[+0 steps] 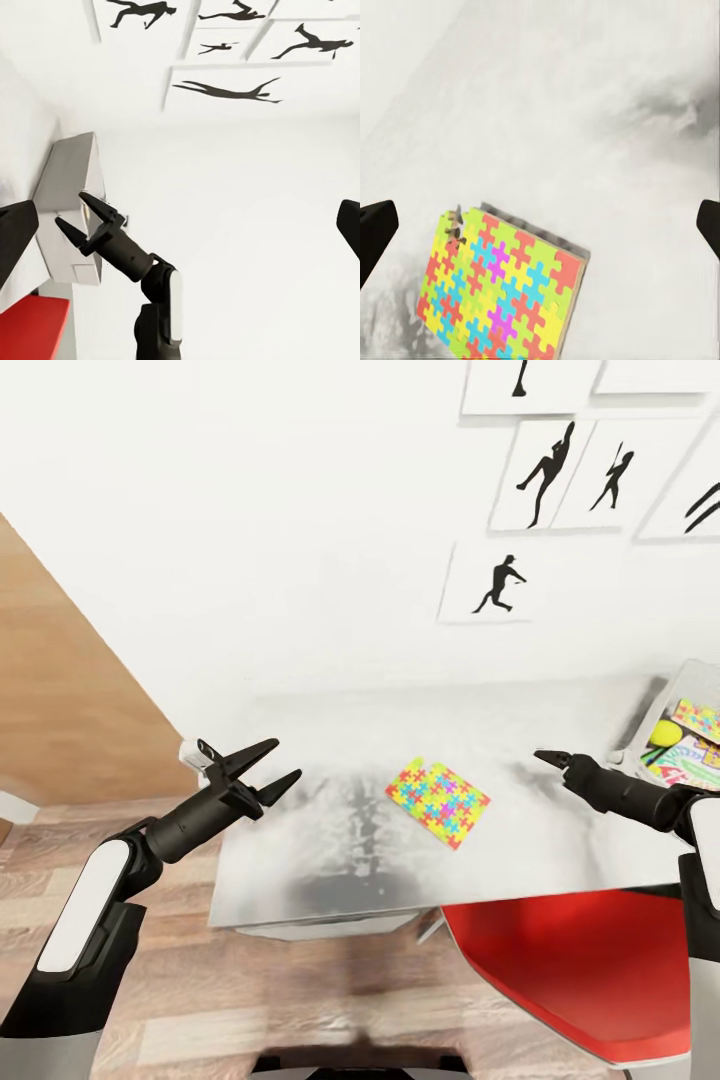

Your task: Put all the toys in the child's room - the three board games (two on the bed and one on the table), the two jigsaw puzzles on the table, and the tennis ball on the table - inside the toy box on the table in the child's room.

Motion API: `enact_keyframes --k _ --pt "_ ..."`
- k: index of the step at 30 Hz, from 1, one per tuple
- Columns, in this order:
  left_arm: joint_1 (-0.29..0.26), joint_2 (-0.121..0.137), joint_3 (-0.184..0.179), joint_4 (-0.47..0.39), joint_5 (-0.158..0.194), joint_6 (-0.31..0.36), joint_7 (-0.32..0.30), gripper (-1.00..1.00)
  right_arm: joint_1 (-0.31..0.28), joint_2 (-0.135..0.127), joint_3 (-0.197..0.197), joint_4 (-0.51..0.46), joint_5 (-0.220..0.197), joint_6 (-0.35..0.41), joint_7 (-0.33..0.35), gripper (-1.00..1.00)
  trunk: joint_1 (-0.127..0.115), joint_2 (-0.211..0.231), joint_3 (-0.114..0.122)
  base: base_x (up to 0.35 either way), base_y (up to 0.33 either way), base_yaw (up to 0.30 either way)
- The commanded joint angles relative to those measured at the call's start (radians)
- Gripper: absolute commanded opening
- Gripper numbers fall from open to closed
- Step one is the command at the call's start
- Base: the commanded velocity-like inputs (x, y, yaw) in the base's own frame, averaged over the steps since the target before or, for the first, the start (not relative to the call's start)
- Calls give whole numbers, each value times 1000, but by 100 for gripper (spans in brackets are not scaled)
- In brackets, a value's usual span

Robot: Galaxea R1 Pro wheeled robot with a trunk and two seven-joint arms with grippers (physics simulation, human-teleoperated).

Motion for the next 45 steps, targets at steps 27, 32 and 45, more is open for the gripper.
enact_keyframes --k 27,32,45 --pt "1 8 6 0 -5 0 -5 100 86 17 112 -8 -20 3 1 100 1 -2 0 26 5 -17" --pt "1 10 8 0 -6 0 -5 100 100 18 132 -11 -26 3 1 100 1 -2 0 2 0 -1" --pt "5 14 11 1 -7 0 -6 100 112 19 168 -9 -78 3 0 100 1 -2 0 0 0 0"
